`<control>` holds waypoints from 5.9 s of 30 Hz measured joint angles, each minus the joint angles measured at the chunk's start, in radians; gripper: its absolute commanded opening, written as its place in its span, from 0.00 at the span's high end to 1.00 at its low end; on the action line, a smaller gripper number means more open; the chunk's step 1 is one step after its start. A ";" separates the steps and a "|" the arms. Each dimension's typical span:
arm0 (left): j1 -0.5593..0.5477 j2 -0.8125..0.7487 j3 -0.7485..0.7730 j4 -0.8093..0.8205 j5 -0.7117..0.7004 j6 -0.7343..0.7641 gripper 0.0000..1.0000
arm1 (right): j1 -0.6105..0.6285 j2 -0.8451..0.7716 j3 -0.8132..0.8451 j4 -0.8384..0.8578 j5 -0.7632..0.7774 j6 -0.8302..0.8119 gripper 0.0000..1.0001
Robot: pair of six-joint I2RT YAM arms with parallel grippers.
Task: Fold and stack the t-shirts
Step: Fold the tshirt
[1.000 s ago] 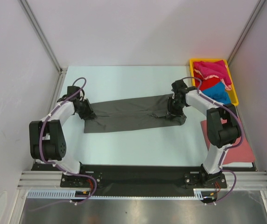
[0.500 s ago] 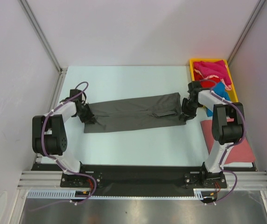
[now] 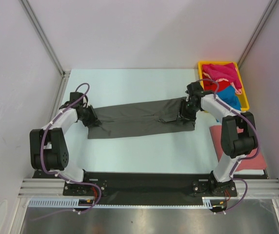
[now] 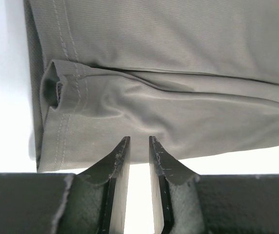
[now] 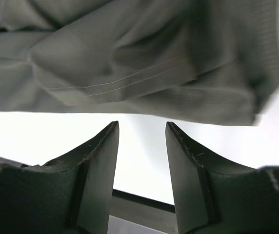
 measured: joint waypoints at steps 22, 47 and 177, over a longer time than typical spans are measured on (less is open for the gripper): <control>0.000 -0.045 -0.042 -0.015 0.018 -0.010 0.73 | 0.102 0.242 0.226 0.123 0.107 -0.004 0.50; -0.318 -0.045 0.047 0.071 0.083 0.018 0.72 | -0.023 0.063 0.165 0.047 -0.065 -0.059 0.75; -0.743 0.528 0.804 0.089 -0.154 -0.043 0.80 | -0.109 0.217 0.270 0.081 -0.106 -0.079 0.63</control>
